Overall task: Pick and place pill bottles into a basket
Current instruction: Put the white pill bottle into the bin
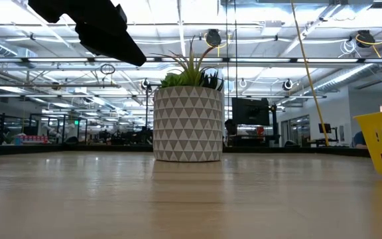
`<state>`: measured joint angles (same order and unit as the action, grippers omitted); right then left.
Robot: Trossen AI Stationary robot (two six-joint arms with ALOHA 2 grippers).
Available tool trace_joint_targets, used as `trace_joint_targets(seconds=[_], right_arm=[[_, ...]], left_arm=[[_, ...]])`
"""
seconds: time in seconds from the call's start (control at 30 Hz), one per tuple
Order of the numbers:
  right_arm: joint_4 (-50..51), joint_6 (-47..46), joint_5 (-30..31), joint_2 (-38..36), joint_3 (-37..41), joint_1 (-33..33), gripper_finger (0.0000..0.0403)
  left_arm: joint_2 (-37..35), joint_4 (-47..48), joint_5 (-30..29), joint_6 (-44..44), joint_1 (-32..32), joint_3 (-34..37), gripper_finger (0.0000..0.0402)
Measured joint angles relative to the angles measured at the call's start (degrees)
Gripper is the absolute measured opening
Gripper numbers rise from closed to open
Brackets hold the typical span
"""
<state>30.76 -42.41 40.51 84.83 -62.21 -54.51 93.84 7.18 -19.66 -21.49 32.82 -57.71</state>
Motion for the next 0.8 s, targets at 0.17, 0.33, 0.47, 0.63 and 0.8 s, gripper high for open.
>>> trace_joint_targets(seconds=[0.17, 0.33, 0.47, 0.63, 0.8], right_arm=[[-4.8, -0.5, -0.3, -1.6, 4.2, 0.0, 0.0149], [-12.2, -0.5, -1.5, -5.1, 10.0, -0.3, 0.0152], [-17.9, -1.1, -1.7, -7.3, 15.0, -0.4, 0.0152], [-18.8, -0.8, -1.7, -9.1, 17.7, -0.4, 0.0149], [-18.5, -0.8, -1.9, -9.4, 17.9, -0.4, 0.0152]], left_arm=[[0.0, 0.0, 0.0, 0.2, 0.0, 0.0, 0.0295], [0.0, 0.0, 0.0, 0.2, 0.0, 0.0, 0.029], [0.0, 0.0, 0.0, 0.1, 0.0, 0.0, 0.0287], [0.0, -0.2, 0.0, 0.1, 0.0, 0.0, 0.0291], [0.0, -0.2, 0.1, 0.0, 0.0, 0.0, 0.0285]])
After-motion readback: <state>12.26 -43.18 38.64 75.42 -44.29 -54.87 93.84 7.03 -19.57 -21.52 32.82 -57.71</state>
